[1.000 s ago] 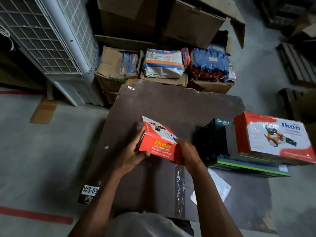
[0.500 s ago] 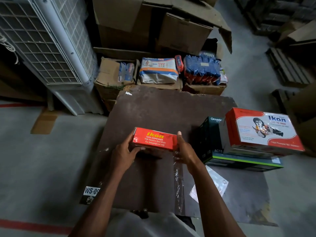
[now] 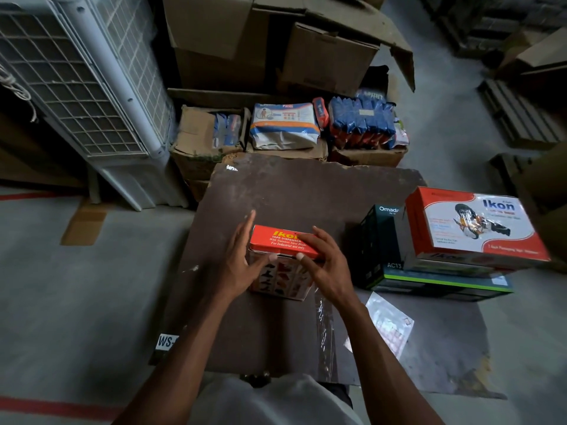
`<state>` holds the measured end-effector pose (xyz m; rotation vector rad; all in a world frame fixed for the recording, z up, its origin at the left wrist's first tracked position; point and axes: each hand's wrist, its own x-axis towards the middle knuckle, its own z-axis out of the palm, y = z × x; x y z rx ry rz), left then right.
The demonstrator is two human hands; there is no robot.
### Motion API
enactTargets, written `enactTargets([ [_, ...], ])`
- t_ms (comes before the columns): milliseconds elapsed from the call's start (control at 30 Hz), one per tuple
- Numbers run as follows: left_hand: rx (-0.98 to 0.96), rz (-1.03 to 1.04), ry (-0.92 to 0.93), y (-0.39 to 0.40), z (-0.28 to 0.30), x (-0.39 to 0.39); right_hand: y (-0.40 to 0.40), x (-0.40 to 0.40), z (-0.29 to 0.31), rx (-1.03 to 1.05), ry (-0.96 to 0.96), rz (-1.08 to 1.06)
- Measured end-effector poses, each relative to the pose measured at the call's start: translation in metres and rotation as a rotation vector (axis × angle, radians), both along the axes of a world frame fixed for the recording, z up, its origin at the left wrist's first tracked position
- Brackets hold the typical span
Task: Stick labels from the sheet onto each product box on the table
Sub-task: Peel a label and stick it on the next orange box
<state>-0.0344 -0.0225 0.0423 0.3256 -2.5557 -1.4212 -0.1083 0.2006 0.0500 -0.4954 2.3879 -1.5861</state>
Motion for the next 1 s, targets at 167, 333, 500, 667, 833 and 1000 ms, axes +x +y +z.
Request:
enactTargets([
  [167,-0.159,-0.189,-0.014,-0.009,0.002,-0.019,0.001,0.000,-0.004,0.061,0.061,-0.002],
  [333,-0.207,-0.236,0.042,-0.015,-0.011,-0.020,0.006,0.006,-0.007,0.163,0.182,0.031],
  [500,-0.391,-0.267,0.061,-0.018,-0.016,-0.012,0.011,0.007,-0.032,0.281,0.379,0.052],
  [667,-0.525,-0.256,0.049,-0.013,-0.015,-0.012,0.007,0.009,-0.036,0.438,0.585,0.019],
  [833,-0.543,-0.235,0.047,-0.011,-0.017,-0.009,-0.001,0.017,-0.033,0.456,0.591,0.068],
  [1000,-0.612,-0.299,0.111,-0.001,-0.015,-0.006,-0.004,0.022,-0.030,0.440,0.563,0.047],
])
